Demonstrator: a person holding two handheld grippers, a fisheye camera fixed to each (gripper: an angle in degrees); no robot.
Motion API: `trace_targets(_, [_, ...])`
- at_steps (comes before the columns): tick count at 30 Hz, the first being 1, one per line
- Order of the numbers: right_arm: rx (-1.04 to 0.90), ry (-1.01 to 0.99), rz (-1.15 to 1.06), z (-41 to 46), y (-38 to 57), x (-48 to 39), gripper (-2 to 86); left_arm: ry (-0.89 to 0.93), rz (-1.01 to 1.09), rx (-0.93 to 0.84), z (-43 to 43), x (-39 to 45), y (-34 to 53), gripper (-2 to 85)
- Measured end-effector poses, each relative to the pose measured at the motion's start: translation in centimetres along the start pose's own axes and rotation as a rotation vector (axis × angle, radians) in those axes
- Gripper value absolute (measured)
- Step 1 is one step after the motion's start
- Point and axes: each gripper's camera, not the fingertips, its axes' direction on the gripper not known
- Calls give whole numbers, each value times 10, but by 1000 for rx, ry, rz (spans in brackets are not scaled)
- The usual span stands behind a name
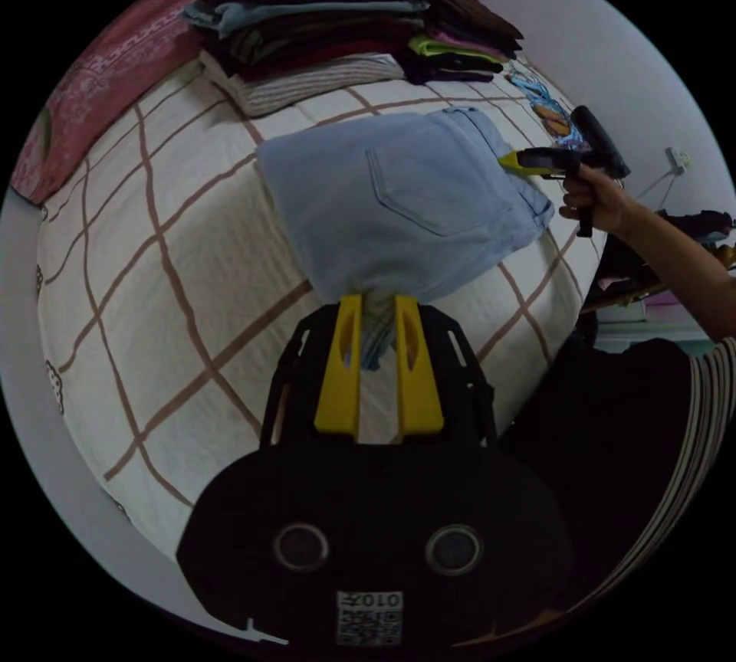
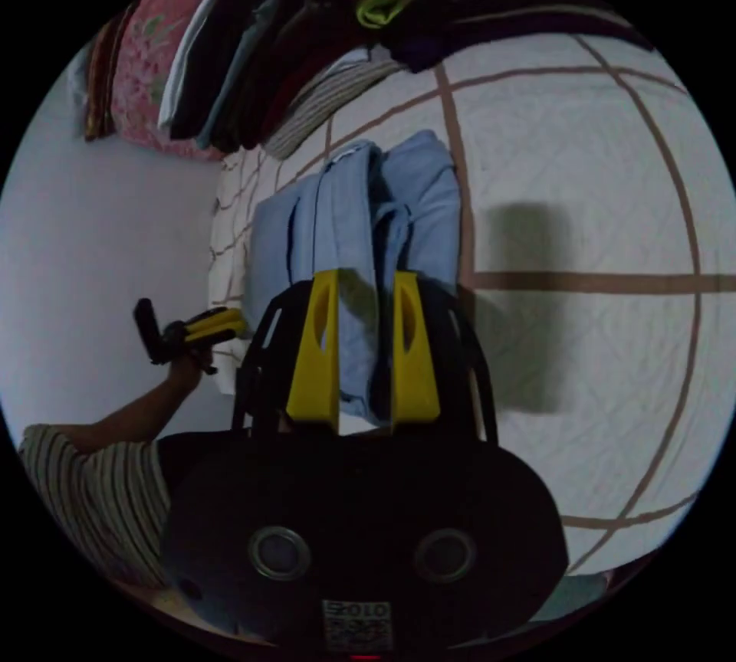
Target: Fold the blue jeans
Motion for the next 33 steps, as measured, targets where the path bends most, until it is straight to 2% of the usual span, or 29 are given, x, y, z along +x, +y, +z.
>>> trace_targets(2, [-27, -130, 4, -1, -5, 4, 60, 4, -4, -2, 0, -4, 0, 55])
trace_targets(8, [-59, 73, -333, -36, -30, -78, 51, -2, -17, 12, -6, -15, 6, 53])
trace_targets(10, [-34, 123, -377, -51, -34, -86, 50, -13, -7, 10, -11, -16, 6, 52])
trace_targets(13, [-38, 142, -328, -51, -44, -61, 52, 15, 8, 14, -11, -17, 5, 52])
trace_targets(16, [-187, 178, -146, -6, -52, -7, 53, 16, 16, -39, 3, -17, 2, 54])
trace_targets(20, [-68, 0, 11, -1, -36, 36, 56, 36, -6, -52, 4, -30, 6, 55])
trace_targets(29, [-72, 57, -63, -3, -10, 40, 88, 35, -99, 8, -12, -72, 37, 58])
trace_targets(33, [-67, 61, -55, 11, -3, 40, 68, 35, -91, 34, -14, -79, 41, 59])
